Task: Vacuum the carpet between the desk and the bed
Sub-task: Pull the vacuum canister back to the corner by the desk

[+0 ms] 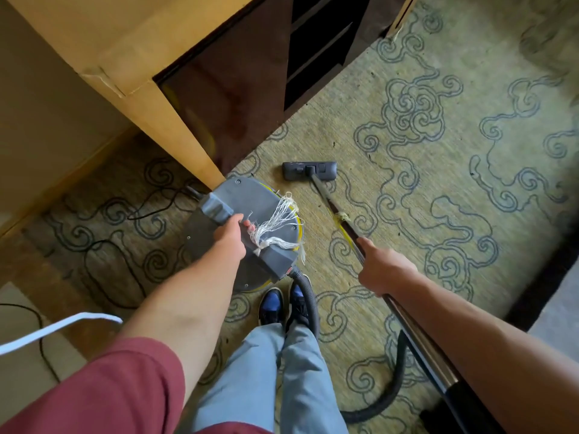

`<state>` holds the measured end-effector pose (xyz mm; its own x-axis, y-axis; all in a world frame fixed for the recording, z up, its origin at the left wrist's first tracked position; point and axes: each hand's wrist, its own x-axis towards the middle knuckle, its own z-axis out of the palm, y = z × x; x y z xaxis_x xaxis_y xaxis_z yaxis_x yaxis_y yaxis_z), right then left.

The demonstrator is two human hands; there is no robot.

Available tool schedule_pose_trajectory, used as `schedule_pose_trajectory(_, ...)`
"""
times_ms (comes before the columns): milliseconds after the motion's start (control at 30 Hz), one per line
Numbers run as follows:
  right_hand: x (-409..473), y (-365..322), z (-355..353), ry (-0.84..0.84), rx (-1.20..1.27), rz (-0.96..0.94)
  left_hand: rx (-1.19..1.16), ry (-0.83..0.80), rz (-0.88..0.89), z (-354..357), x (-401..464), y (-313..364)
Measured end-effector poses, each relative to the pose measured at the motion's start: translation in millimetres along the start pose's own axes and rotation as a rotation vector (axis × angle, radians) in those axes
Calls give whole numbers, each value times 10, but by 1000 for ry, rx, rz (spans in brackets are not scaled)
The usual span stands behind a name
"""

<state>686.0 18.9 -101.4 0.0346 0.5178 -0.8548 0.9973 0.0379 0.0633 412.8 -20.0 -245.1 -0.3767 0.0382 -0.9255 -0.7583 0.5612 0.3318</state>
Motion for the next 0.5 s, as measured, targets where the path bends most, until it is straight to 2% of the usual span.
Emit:
schedule_pose_trajectory(100, 23, 21, -97, 9, -19, -17, -7, 18, 11, 12, 14, -16)
schedule_pose_trajectory(233, 59, 97, -149, 15, -1, -29, 80, 200, 107, 70, 0, -67)
schedule_pose_trajectory(367, 37, 258, -261, 18, -25, -57, 43, 309, 129, 102, -76, -138)
schedule_pose_trajectory(500, 10, 387, -288, 4, -12, -89, 4, 249, 79, 7, -127, -231)
